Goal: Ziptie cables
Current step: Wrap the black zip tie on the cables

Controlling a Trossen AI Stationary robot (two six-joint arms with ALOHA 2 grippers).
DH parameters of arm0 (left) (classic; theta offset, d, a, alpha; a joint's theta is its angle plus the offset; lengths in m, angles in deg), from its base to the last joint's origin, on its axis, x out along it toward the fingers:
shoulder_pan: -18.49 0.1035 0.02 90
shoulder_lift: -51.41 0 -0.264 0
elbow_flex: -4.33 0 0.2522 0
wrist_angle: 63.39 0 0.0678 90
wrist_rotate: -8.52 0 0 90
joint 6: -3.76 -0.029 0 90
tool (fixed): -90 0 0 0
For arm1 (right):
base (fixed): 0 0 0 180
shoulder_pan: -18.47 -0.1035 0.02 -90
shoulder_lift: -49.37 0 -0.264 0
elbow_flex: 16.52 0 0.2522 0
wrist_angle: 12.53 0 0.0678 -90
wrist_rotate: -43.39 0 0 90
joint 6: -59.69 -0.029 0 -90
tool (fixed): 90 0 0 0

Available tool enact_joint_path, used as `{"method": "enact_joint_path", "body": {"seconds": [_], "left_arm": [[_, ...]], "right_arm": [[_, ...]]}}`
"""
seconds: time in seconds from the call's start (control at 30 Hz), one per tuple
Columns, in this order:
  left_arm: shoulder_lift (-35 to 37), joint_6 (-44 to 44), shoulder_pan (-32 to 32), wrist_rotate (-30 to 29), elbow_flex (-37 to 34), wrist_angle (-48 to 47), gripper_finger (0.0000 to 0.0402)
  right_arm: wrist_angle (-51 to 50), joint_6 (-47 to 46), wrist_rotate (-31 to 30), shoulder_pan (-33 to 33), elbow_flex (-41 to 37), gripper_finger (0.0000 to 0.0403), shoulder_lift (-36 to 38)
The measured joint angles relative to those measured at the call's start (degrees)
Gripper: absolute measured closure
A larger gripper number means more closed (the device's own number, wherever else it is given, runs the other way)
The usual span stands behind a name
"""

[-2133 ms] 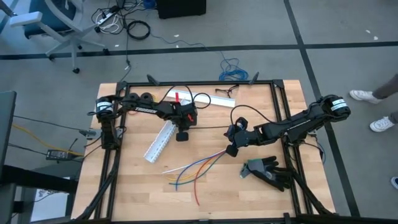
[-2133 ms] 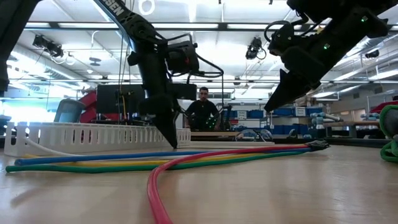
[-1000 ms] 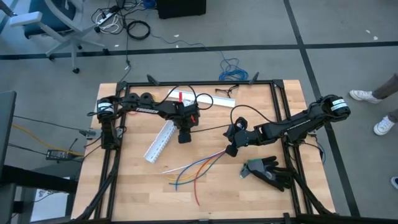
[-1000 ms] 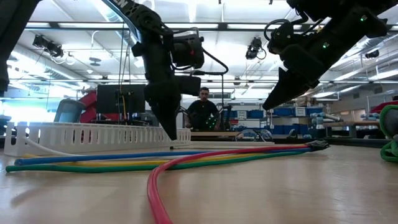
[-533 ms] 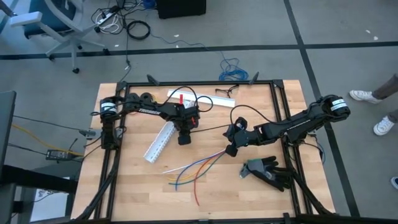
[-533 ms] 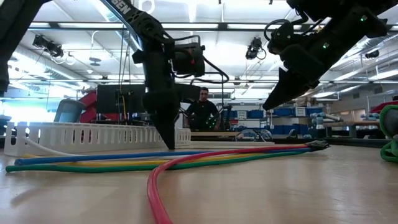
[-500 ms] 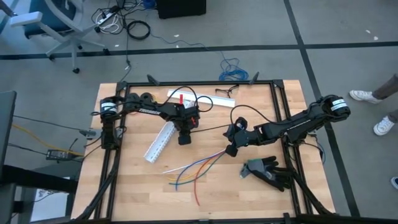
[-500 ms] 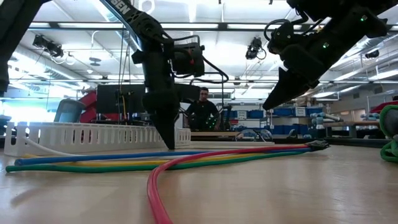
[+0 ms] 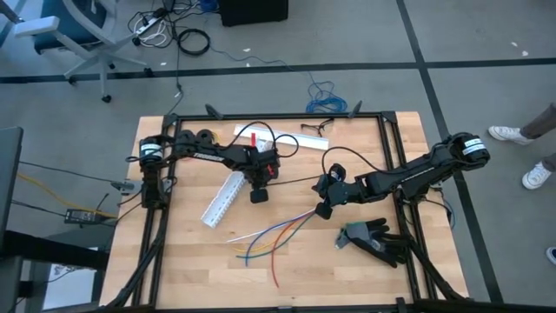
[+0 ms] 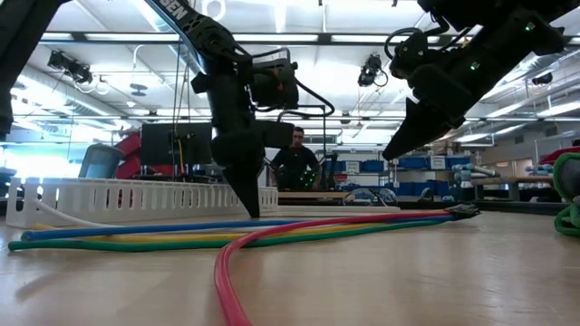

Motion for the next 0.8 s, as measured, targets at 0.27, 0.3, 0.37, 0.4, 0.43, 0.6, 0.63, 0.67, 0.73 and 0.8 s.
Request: {"method": "enact_joint_path", "body": {"seconds": [0.27, 0.3, 0.37, 0.4, 0.43, 0.6, 0.63, 0.67, 0.73, 0.8], "left_arm": [[1.88, -0.04, -4.58, 0.45, 2.41, -4.46, 0.0401], [2.49, -0.04, -5.2, 0.43, 2.52, -4.43, 0.0401], [3.17, -0.03, -6.45, 0.4, 2.73, -4.36, 0.0401], [3.47, -0.02, -7.07, 0.4, 2.73, -4.57, 0.0401], [3.61, -0.02, -7.7, 0.43, 2.69, -5.15, 0.0401], [4.23, 0.31, -9.52, 0.67, 2.65, -5.38, 0.0401], [4.23, 0.35, -9.7, 0.61, 2.65, -5.32, 0.0401], [4.23, 0.44, -9.76, 0.52, 2.65, -5.45, 0.0401], [4.23, 0.93, -9.78, 0.51, 2.65, -5.49, 0.0401], [4.23, 1.35, -9.78, 0.49, 2.65, -5.59, 0.0401]], "right_arm": [[4.99, -0.37, 0.0, 0.0, -4.07, 0.0403, 0.0], [6.29, -0.77, 0.01, 0.0, -5.0, 0.0403, 0.0], [8.35, -1.38, 0.01, 0.0, -6.67, 0.0403, 0.0], [9.12, -1.65, 0.03, 0.0, -7.26, 0.0403, 0.0], [9.71, -2.05, 0.04, 0.0, -7.71, 0.0403, 0.0], [10.77, -2.77, 1.55, 0.0, -8.43, 0.0403, 0.0], [10.98, -2.55, 3.1, 0.0, -8.41, 0.0403, 0.0], [11.14, -2.19, 4.93, 0.0, -8.41, 0.0403, 0.0], [11.37, -1.85, 8.16, -0.02, -8.41, 0.0403, 0.0], [11.47, -1.68, 10.99, -0.02, -8.39, 0.0403, 0.0]]}}
